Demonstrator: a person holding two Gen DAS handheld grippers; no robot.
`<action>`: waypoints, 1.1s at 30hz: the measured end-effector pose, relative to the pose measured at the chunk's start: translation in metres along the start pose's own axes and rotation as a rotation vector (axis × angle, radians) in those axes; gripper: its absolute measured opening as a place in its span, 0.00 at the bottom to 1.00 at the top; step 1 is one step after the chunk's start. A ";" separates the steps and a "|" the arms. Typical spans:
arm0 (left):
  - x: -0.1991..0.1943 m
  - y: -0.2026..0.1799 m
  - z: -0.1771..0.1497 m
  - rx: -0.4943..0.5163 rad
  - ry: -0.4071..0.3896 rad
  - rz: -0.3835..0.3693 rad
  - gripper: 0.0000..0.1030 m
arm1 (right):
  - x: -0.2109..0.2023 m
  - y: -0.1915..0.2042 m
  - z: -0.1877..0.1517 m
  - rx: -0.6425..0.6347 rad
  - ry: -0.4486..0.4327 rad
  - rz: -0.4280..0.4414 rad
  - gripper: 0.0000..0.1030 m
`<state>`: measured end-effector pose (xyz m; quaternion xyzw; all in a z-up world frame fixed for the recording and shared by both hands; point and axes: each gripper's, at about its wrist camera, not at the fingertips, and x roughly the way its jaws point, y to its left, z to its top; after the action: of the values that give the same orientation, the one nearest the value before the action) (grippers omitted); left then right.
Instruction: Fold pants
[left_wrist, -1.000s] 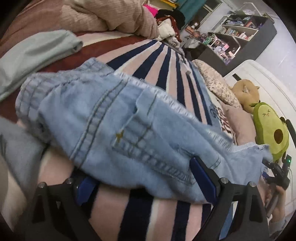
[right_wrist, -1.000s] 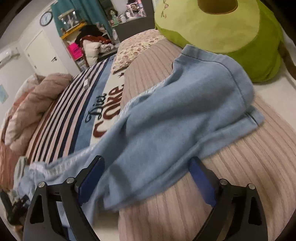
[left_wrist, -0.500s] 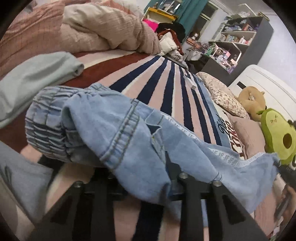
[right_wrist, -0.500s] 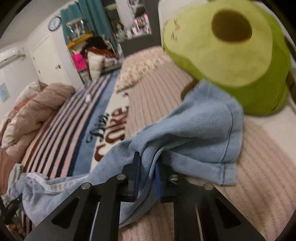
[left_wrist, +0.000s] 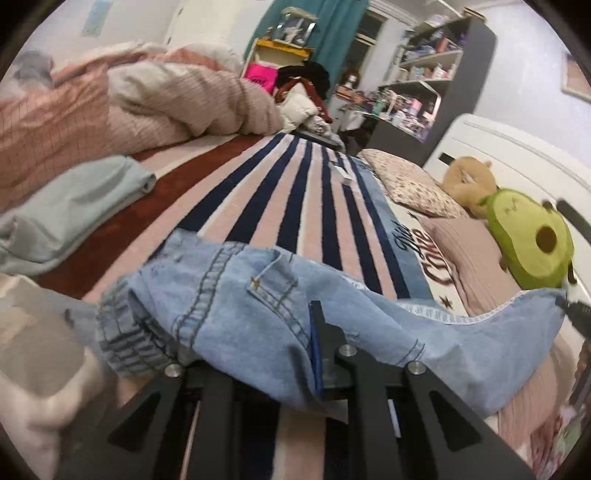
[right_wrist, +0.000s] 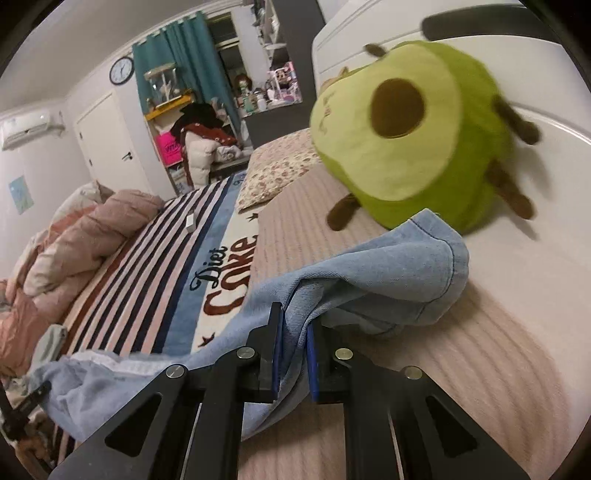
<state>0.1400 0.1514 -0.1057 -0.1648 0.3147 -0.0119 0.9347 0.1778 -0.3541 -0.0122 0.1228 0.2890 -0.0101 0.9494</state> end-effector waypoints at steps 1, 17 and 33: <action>-0.009 -0.001 -0.003 0.005 0.001 -0.004 0.12 | -0.005 -0.002 -0.002 0.004 0.003 -0.001 0.05; -0.087 -0.012 -0.088 0.007 0.127 -0.065 0.12 | -0.145 -0.042 -0.086 0.065 -0.043 -0.032 0.05; -0.102 -0.008 -0.098 -0.002 0.130 0.046 0.80 | -0.140 -0.106 -0.129 0.237 -0.039 0.011 0.78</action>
<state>0.0010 0.1266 -0.1173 -0.1574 0.3784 -0.0007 0.9122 -0.0190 -0.4330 -0.0627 0.2355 0.2665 -0.0414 0.9337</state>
